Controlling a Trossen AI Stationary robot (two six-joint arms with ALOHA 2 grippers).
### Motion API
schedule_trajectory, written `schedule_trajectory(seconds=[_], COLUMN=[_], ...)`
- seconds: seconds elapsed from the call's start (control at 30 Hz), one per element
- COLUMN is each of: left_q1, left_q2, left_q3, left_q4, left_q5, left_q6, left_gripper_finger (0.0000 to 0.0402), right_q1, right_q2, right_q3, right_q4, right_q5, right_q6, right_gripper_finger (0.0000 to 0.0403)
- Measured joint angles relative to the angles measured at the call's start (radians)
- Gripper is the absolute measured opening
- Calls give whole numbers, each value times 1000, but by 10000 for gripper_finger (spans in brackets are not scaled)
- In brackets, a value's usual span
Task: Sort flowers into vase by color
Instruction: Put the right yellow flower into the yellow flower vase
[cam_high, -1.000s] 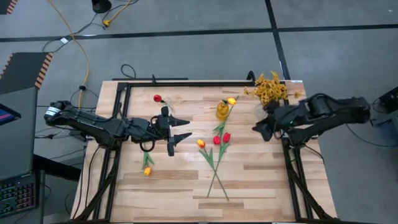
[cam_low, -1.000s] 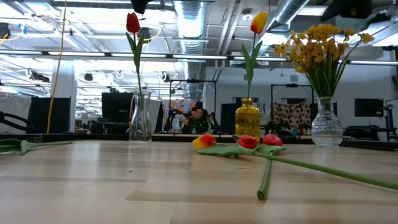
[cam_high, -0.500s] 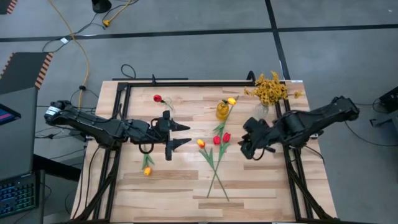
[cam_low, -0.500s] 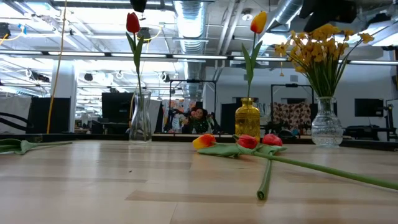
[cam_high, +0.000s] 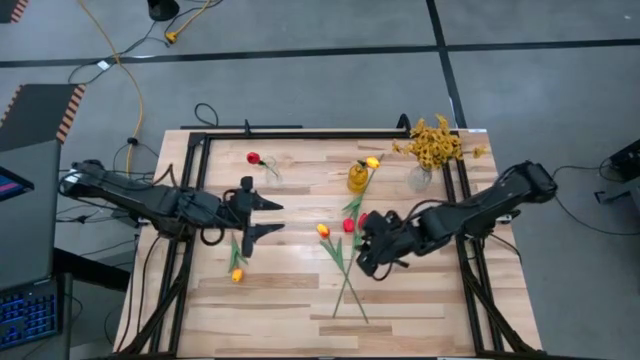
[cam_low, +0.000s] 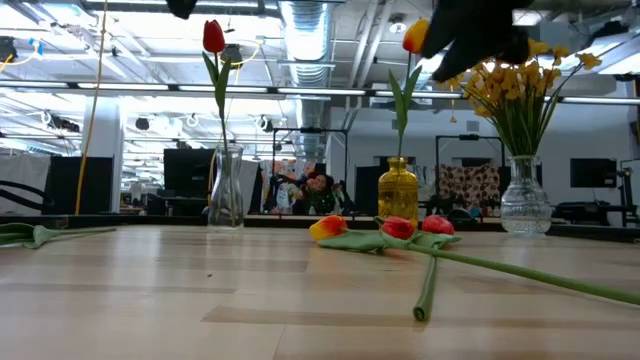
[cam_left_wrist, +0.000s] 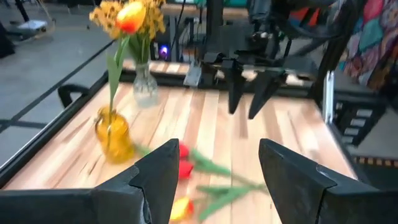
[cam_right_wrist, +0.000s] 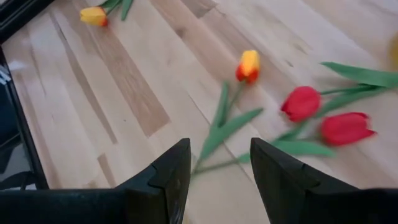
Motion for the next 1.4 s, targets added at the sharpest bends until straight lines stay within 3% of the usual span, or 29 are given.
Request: schedule_trajectory(seconds=[0.43,0.73,1.0,1.4], left_q1=[0,0,0,0], left_q2=[-91,-88,-88,-88], left_q3=[0,1,1,0], left_q4=[-243,-235,-234,-234], left_q5=[-27,-25,-23,-23], left_q6=[3,10,-2,-8], left_gripper_finger=[208,208,208,208], right_q1=[-3,-21,-44,-62], right_q2=[249,379,464,477], right_q3=[0,0,0,0], right_q4=[268,299,344,342], right_q5=[26,122,127,166], right_q6=[-1,-2,-35,-36], right_gripper_finger=[193,193,193,193])
